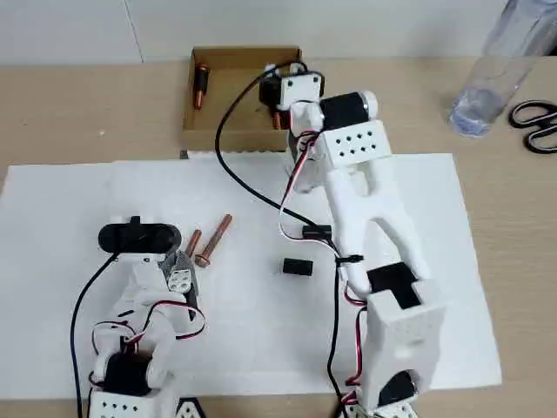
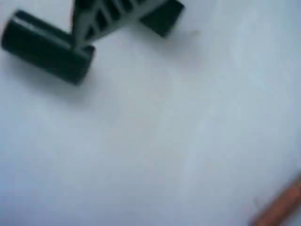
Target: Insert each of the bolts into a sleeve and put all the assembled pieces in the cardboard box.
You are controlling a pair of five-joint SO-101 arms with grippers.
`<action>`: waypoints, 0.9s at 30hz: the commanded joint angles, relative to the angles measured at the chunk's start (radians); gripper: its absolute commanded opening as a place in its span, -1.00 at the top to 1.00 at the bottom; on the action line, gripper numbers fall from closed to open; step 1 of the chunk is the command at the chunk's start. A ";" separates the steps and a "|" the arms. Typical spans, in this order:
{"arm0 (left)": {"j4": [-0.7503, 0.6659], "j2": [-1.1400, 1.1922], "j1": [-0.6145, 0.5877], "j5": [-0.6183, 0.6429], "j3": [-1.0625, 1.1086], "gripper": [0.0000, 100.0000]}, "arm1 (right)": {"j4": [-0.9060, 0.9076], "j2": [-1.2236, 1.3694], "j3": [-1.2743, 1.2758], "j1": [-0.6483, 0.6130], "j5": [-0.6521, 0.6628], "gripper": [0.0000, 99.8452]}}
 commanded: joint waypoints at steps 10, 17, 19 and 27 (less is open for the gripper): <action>-0.014 -0.011 0.002 0.009 -0.008 0.99 | -0.005 -0.199 0.316 0.007 0.462 0.73; -0.014 -0.011 0.003 0.009 -0.008 0.99 | -0.008 -0.274 0.428 -0.016 0.672 0.73; -0.014 -0.011 0.003 0.009 -0.008 0.99 | -0.008 -0.295 0.453 -0.035 0.707 0.73; -0.014 -0.011 0.003 0.009 -0.008 0.99 | -0.013 -0.371 0.601 -0.162 0.766 0.73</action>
